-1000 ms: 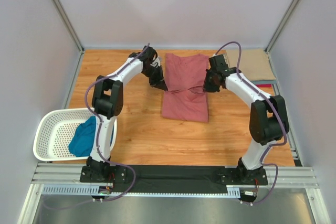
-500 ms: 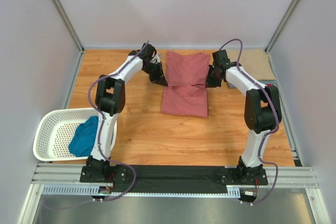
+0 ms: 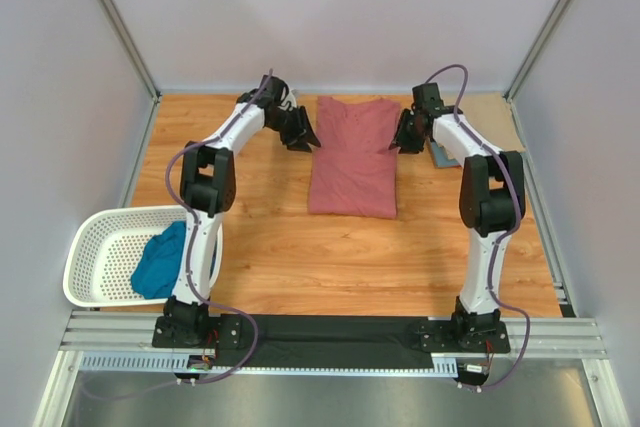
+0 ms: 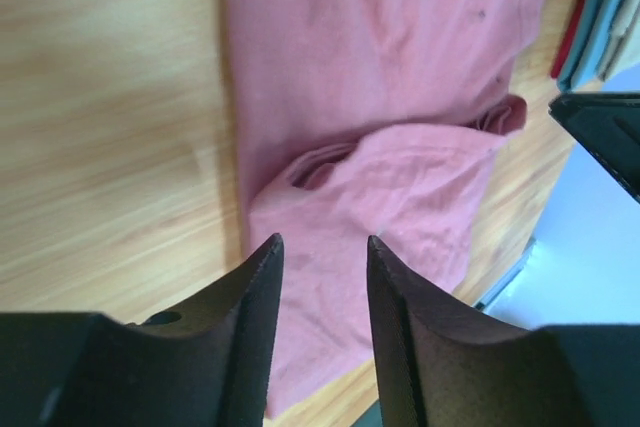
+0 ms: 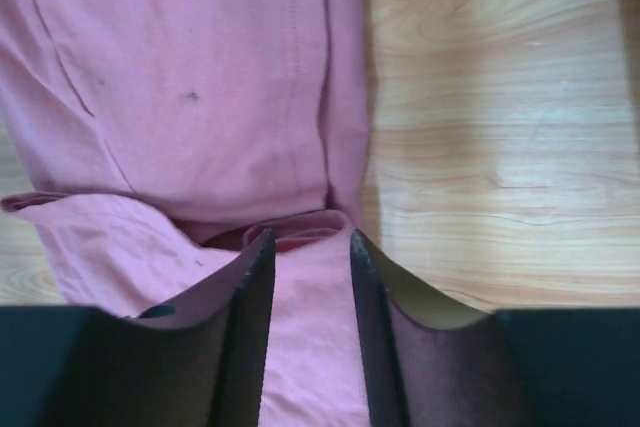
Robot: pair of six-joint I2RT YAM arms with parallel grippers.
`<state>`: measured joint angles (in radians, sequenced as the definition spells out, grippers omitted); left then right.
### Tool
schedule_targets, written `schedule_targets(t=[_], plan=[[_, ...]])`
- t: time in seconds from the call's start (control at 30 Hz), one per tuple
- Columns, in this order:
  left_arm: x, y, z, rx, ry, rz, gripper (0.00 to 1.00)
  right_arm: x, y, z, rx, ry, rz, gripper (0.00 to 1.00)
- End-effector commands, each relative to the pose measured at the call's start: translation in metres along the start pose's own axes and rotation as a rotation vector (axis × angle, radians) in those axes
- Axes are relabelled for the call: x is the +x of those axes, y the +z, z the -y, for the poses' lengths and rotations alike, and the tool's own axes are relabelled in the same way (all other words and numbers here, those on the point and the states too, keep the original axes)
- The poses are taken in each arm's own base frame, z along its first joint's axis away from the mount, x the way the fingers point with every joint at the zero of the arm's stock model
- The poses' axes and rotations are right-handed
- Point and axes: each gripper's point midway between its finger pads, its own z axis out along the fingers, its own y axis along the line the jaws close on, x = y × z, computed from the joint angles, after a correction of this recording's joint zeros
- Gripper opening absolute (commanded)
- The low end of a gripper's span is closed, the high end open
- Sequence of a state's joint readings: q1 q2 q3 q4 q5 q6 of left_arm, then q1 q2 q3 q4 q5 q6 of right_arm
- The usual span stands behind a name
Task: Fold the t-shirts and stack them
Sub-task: Fold the tshirt
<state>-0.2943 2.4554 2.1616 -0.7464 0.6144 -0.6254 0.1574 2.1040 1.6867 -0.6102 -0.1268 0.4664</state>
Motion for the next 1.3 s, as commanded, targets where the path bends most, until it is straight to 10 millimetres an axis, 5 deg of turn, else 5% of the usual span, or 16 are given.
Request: schedule_targets(t=[0.0,0.07,0.13,0.27,0.3,0.47,0.6,1.27], plan=[[-0.026,-0.044,0.007,-0.034,0.055,0.115,0.47,-0.02,-0.029,-0.007,-0.032,-0.007,0.069,0.39],[-0.024,-0.067,0.01,-0.072,0.109,0.145,0.47,-0.009,-0.037,-0.005,-0.042,-0.005,0.059,0.44],[-0.005,-0.066,0.002,-0.097,0.126,0.123,0.47,-0.004,-0.057,-0.011,-0.07,-0.004,0.06,0.45],[0.04,-0.08,0.005,-0.097,0.184,0.096,0.47,0.053,-0.076,-0.006,-0.117,-0.065,-0.043,0.48],[0.061,-0.071,-0.01,-0.095,0.165,0.058,0.47,0.066,-0.078,-0.003,-0.115,-0.075,-0.067,0.5],[0.12,-0.063,-0.019,-0.088,0.147,-0.003,0.46,0.117,-0.09,0.012,-0.147,-0.06,-0.139,0.51],[0.14,-0.05,-0.021,-0.061,0.155,-0.025,0.46,0.153,-0.086,0.025,-0.163,-0.038,-0.192,0.51],[0.153,-0.02,-0.022,0.001,0.199,-0.039,0.46,0.168,-0.06,0.01,-0.34,-0.092,-0.211,0.42]])
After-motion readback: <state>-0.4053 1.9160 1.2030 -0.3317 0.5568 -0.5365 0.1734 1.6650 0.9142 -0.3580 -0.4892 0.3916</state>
